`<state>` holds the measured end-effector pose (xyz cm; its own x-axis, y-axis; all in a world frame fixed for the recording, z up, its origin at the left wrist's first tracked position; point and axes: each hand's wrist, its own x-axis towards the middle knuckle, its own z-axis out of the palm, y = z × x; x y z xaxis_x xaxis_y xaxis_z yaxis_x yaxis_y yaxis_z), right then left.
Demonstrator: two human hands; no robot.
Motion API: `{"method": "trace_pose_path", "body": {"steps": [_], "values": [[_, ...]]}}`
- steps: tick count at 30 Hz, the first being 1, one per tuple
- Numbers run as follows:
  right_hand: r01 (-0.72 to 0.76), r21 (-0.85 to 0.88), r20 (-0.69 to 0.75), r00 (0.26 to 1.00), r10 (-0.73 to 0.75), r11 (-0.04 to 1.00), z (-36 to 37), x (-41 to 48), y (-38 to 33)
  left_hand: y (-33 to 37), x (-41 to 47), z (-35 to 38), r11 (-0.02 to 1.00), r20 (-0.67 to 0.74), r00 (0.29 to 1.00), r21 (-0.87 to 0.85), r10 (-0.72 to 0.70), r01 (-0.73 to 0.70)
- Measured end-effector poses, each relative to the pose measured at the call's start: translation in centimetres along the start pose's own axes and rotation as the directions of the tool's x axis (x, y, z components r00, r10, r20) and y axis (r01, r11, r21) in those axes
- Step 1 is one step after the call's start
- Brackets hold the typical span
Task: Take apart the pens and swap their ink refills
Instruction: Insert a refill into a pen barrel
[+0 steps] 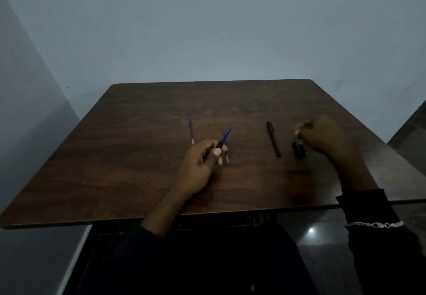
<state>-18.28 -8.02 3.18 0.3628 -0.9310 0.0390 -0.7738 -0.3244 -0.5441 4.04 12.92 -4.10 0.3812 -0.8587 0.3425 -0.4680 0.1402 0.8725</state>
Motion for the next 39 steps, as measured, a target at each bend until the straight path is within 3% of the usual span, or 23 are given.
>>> {"method": "trace_pose_path", "body": {"steps": [5,25,33,35,37,39], "values": [[-0.157,0.044,0.182,0.972,0.147,0.987,0.1,1.1,1.9,0.1,-0.1,0.1,1.000,-0.002,1.000,0.008,-0.006,0.006],[-0.196,0.049,0.129,0.974,0.188,0.979,0.3,0.9,1.8,0.7,-0.4,0.2,0.999,-0.001,0.999,0.008,-0.046,0.046],[-0.286,-0.114,0.153,0.941,0.301,0.952,-0.9,0.1,0.7,0.6,-0.3,0.2,0.999,0.005,0.999,0.014,-0.035,0.035],[-0.284,-0.131,0.120,0.946,0.300,0.950,-1.1,0.0,0.7,0.6,-0.3,0.2,0.999,0.003,0.999,0.002,-0.033,0.033],[-0.211,-0.131,-0.006,0.977,0.212,0.969,-1.2,-0.1,0.8,0.6,-0.3,0.3,1.000,0.000,1.000,0.002,-0.029,0.029],[-0.050,0.050,-0.145,0.988,0.057,0.997,-1.0,-0.4,0.6,0.6,-0.3,0.3,0.999,0.006,1.000,0.015,-0.030,0.030]]}}
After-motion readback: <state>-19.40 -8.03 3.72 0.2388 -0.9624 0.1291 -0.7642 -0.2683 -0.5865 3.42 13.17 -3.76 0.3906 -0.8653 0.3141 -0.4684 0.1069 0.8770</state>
